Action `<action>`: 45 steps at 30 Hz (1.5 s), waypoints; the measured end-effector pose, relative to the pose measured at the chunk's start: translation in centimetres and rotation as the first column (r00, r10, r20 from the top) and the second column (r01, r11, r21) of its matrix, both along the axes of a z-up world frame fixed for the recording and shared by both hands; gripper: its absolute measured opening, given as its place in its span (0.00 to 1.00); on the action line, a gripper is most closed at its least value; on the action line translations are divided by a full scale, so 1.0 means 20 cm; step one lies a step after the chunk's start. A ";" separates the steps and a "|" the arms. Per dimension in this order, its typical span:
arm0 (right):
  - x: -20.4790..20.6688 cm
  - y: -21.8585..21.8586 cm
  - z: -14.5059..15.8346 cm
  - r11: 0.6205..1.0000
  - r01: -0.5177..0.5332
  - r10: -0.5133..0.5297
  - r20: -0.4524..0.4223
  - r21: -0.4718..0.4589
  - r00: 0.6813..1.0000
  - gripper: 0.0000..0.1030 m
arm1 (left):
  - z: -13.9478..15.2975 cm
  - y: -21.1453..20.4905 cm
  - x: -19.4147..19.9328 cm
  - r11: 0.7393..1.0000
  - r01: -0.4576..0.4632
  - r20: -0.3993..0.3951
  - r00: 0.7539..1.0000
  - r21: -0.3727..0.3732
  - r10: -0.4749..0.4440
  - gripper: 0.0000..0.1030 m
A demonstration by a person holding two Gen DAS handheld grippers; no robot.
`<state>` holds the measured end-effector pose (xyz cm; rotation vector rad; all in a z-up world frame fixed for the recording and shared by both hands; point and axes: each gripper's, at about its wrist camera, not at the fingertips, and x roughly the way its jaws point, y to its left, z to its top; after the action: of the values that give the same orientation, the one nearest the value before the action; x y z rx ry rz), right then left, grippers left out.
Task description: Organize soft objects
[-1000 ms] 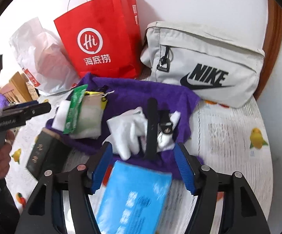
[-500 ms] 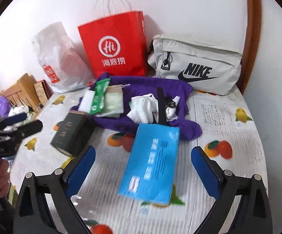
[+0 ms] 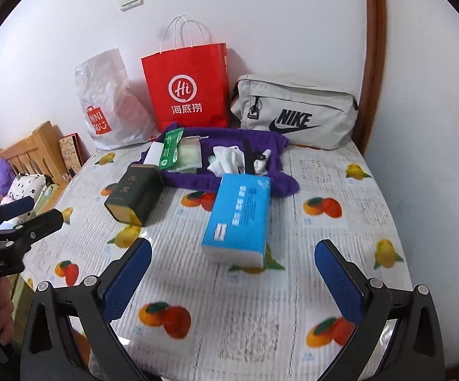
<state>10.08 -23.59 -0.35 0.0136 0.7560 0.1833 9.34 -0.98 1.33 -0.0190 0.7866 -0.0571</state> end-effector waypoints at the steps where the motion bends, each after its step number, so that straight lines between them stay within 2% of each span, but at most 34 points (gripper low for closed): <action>1: -0.02 0.00 0.00 1.000 0.000 0.000 0.000 0.002 1.000 0.98 | 0.01 -0.01 -0.02 1.000 -0.001 0.006 1.000 0.010 0.001 0.99; 14: -0.30 -0.06 -0.01 1.000 0.015 -0.015 0.041 0.007 0.999 0.98 | 0.03 -0.05 -0.25 1.000 -0.019 0.046 0.999 0.012 0.018 0.99; 24: -0.35 -0.06 -0.01 1.000 0.014 -0.015 0.051 0.017 0.999 0.98 | 0.03 -0.05 -0.31 1.000 -0.016 0.052 0.998 -0.009 0.017 0.99; 45: -0.38 -0.07 0.02 1.000 0.007 -0.009 0.061 0.023 0.998 0.98 | 0.03 -0.05 -0.33 1.000 -0.023 0.055 0.998 -0.004 0.023 0.99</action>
<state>2.40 -24.99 -0.04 0.0325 0.6926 0.1837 2.68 -2.05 1.92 -0.0293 0.7310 -0.0368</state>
